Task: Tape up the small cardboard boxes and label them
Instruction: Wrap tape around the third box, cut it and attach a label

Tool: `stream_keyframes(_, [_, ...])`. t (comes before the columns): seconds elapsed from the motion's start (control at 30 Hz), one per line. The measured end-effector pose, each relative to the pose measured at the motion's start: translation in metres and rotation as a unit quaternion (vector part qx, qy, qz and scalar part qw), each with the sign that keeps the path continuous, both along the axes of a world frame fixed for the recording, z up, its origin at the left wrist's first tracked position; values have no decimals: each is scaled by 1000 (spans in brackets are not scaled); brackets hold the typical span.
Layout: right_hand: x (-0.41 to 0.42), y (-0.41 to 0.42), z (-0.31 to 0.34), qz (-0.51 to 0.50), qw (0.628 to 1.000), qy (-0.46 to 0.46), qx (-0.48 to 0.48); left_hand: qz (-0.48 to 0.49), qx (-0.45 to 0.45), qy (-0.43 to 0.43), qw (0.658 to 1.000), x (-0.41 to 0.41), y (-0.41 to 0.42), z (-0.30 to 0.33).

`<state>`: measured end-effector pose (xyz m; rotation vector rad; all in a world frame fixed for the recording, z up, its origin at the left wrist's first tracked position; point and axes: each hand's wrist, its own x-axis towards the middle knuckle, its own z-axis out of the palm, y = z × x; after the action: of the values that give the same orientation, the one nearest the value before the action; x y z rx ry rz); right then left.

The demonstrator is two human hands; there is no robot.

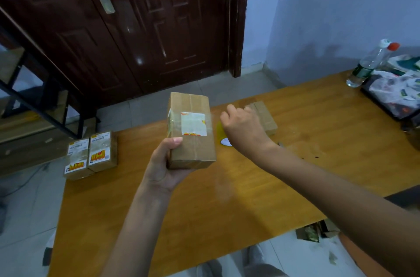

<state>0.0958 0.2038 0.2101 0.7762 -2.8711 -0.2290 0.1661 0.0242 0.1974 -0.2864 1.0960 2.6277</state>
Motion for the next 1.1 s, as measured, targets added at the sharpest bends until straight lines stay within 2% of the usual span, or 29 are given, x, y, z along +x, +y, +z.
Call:
stream_keyframes(0.1, [2,-4,-1,8,998,39,-54,-21,3,18,1000,1,3,2])
stream_keyframes(0.23, [4,-10,-7,10,995,62,-76,-34,16,39,999,2,7,2])
stream_keyframes(0.43, [8,-14,-8,-15,994,35,-106,-64,39,70,995,0,2,-5])
stream_keyframes(0.5, [11,-12,-1,-31,994,34,-103,-52,2,50,997,-2,-5,-12])
stream_keyframes(0.57, [13,-9,8,-37,994,42,-98,-5,-41,-12,999,-6,-9,-25])
stream_keyframes(0.63, [17,-11,14,-34,995,41,-90,40,-147,-42,987,-9,-9,-36])
stream_keyframes(0.7, [22,-14,18,-47,995,59,-61,34,-270,-31,962,-10,-7,-40])
stream_keyframes(0.87, [20,-17,20,-37,997,33,-54,6,-315,-20,949,-6,0,-33])
stream_keyframes(1.1, [23,-5,14,7,993,-2,-114,-53,-191,-21,980,-1,-4,-27])
